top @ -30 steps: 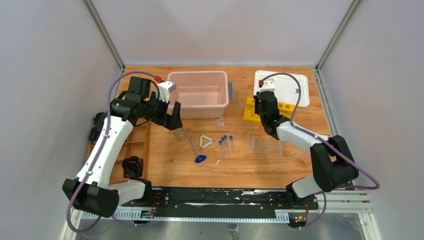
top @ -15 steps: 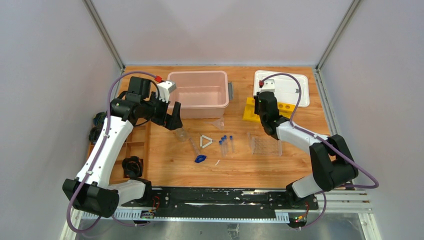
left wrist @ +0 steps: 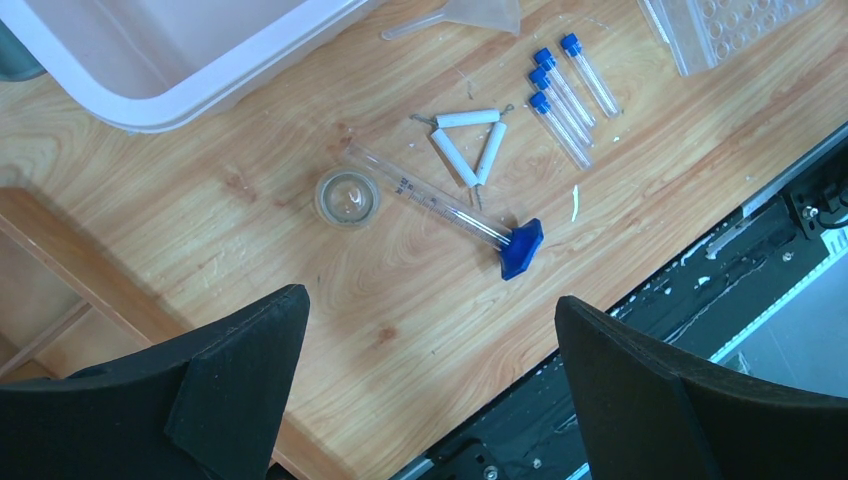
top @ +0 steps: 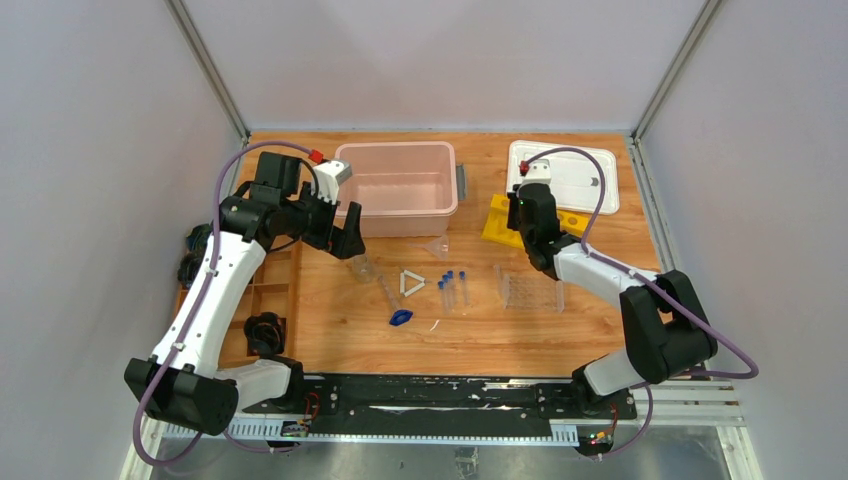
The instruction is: Organize the chemistry lab equipment
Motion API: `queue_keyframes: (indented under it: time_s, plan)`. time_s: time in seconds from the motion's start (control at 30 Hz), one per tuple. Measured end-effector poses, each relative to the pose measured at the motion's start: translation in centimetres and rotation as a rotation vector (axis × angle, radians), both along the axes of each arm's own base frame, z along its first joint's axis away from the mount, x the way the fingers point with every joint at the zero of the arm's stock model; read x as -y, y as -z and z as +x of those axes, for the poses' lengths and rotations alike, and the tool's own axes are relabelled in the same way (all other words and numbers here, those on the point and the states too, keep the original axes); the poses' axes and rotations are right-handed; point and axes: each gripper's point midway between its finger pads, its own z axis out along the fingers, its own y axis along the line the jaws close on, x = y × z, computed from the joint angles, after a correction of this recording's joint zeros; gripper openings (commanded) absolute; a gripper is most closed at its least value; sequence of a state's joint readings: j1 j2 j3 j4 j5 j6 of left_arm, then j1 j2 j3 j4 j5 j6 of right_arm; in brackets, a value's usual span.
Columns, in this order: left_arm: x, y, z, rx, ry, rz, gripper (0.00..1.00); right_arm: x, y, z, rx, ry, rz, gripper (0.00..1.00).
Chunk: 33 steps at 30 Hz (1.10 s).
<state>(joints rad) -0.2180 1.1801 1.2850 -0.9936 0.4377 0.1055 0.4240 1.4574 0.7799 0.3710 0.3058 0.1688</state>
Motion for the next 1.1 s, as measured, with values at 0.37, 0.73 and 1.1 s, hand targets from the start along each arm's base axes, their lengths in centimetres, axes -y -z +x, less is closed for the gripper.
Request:
queue_keyframes:
  time_s: [0.37,0.73,1.1]
  plan:
    - [0.1,0.0,0.0,-0.001,0.002,-0.003,1.00,0.3,0.0,0.0,0.003,0.022,0.001,0.00]
    - [0.1,0.0,0.0,-0.001,0.002,-0.003,1.00,0.5,0.3,-0.2,-0.011,0.035,0.001,0.35]
    - [0.1,-0.1,0.0,0.001,0.002,-0.003,1.00,-0.2,-0.8,-3.7,-0.084,0.005,0.003,0.49]
